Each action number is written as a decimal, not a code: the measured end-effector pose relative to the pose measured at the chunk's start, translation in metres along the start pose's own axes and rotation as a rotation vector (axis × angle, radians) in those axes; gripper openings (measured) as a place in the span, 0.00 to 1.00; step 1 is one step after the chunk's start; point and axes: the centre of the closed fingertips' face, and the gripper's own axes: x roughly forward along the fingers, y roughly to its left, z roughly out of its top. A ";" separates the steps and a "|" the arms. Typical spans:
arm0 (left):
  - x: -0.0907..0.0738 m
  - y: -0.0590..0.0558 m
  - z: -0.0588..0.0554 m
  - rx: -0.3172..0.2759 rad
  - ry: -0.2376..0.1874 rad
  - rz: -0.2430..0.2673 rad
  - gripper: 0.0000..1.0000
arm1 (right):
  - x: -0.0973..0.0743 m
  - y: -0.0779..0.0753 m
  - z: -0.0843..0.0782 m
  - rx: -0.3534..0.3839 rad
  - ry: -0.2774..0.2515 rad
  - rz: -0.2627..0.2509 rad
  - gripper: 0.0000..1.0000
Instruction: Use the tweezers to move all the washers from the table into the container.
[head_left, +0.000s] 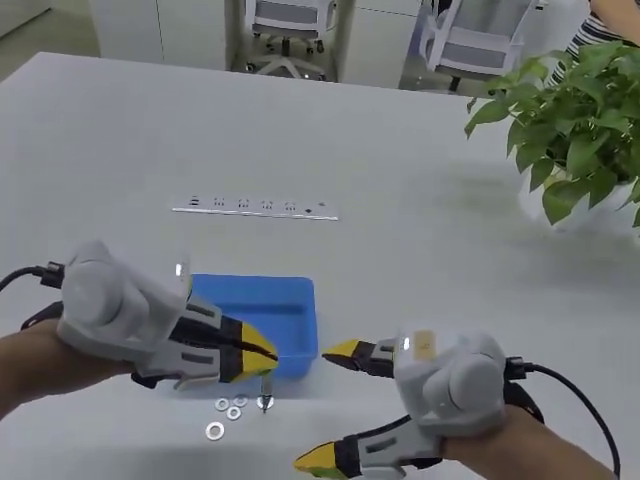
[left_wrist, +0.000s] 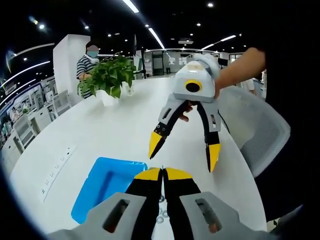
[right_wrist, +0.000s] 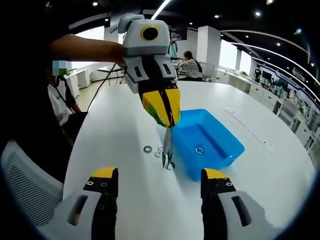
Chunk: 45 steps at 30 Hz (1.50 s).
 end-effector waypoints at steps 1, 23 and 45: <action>0.000 0.000 0.000 -0.001 0.000 -0.001 0.05 | 0.002 0.000 0.001 -0.011 0.001 0.008 0.64; 0.001 0.004 -0.003 0.009 0.034 -0.035 0.05 | 0.036 -0.008 0.009 -0.099 0.042 0.092 0.31; 0.004 0.003 -0.004 0.022 0.058 -0.048 0.05 | 0.053 -0.012 0.009 -0.128 0.084 0.158 0.12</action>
